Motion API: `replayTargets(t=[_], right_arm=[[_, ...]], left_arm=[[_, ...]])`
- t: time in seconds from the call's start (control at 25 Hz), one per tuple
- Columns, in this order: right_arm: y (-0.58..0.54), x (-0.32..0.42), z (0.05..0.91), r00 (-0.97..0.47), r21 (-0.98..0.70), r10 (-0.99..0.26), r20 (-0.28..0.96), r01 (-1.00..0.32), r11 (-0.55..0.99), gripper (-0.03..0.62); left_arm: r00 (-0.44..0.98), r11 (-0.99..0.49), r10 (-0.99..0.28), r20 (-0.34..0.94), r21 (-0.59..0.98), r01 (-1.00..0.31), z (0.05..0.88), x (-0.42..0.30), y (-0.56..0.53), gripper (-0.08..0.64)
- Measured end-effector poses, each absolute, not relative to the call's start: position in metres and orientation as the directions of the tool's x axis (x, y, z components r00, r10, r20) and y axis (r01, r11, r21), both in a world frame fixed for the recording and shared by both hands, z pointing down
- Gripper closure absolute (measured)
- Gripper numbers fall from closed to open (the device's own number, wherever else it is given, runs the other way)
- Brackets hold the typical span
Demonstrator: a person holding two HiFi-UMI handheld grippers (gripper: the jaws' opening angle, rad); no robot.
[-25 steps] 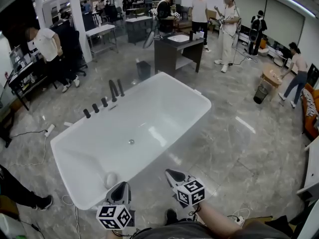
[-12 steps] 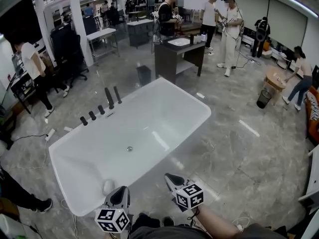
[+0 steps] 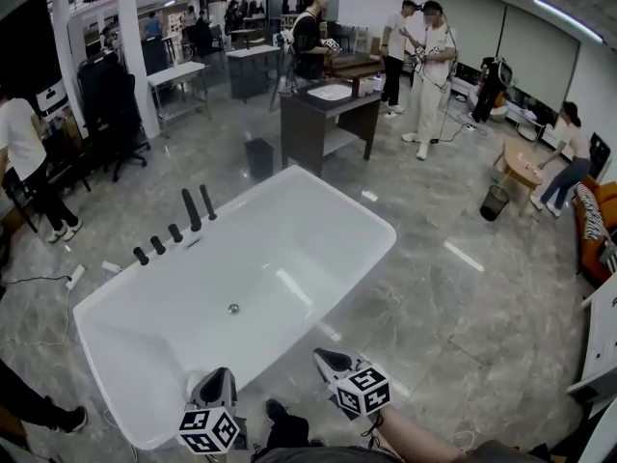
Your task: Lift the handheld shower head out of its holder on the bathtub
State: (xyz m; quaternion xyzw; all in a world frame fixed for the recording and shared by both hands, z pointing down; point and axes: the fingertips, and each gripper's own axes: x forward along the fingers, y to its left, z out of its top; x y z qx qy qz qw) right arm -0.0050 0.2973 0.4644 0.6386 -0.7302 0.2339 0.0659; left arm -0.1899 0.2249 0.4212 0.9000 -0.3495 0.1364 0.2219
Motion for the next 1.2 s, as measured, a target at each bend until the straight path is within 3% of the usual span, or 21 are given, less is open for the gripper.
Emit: replayTargets(t=[0.64,1.2], right_arm=[[0.113,0.033,0.452,-0.127,-0.209,-0.899,0.418,-0.977,0.041,0.565],[0.067,0.059,0.46,-0.08,-0.197,-0.887,0.454,-0.98,-0.013,0.565]], left_arm=[[0.706,-0.624,-0.576,0.412,0.337,-0.705,0.437,-0.184,0.06,0.526],[0.752,-0.649,-0.526,0.396,0.385,-0.657,0.452,-0.157,0.0,0.527]])
